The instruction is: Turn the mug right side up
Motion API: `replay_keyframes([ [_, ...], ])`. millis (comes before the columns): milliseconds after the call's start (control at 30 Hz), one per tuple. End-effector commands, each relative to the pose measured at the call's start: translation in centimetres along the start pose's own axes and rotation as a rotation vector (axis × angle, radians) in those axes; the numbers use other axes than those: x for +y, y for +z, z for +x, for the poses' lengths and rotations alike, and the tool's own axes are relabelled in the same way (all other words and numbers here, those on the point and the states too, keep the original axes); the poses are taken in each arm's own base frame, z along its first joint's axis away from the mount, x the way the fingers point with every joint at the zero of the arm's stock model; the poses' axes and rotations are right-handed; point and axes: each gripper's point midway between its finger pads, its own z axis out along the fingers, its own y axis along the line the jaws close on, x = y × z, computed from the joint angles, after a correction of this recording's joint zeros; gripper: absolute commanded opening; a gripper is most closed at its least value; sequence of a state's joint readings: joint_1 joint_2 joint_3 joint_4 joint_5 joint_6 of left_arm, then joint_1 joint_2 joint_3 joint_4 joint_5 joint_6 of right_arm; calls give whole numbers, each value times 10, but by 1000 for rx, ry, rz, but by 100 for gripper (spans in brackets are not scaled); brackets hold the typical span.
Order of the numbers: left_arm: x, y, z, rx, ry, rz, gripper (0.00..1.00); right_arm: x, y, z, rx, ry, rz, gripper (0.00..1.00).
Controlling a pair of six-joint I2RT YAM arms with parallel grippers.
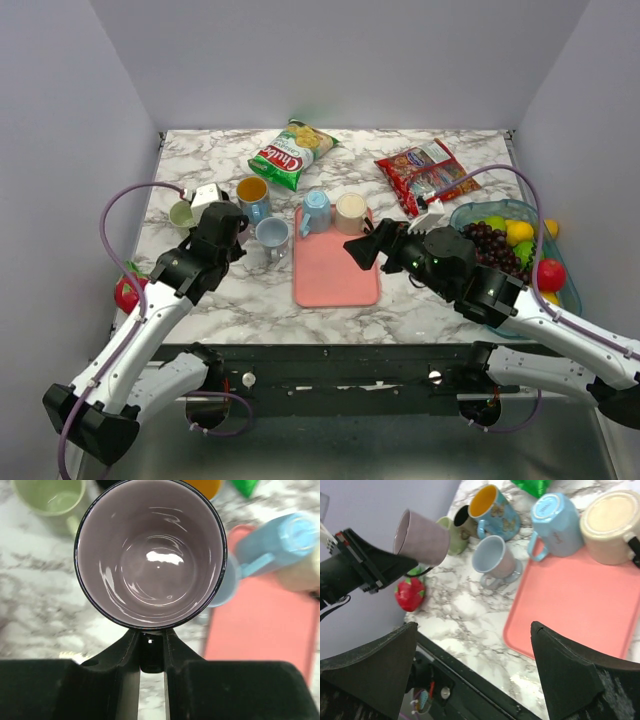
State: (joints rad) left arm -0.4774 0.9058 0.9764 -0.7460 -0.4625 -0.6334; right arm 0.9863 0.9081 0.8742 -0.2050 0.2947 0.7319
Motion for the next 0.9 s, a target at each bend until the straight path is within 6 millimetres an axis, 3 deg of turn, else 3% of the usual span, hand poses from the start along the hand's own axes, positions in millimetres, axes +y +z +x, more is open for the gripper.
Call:
replay_keyframes([
  [0, 44, 1, -4, -77, -42, -237, 0, -21, -7, -7, -21, -41, 97, 100],
  [133, 50, 11, 11, -52, -27, -271, 0, -25, -8, -3, -7, -41, 103, 100],
  [367, 39, 42, 44, -13, -55, -213, 0, -28, -8, 2, 10, -49, 110, 100],
  [567, 33, 58, 54, -63, -126, -167, 0, -29, -8, 4, 26, -52, 115, 100],
  [867, 30, 86, 82, 13, -64, -189, 0, -28, -6, 8, 48, -43, 113, 100],
])
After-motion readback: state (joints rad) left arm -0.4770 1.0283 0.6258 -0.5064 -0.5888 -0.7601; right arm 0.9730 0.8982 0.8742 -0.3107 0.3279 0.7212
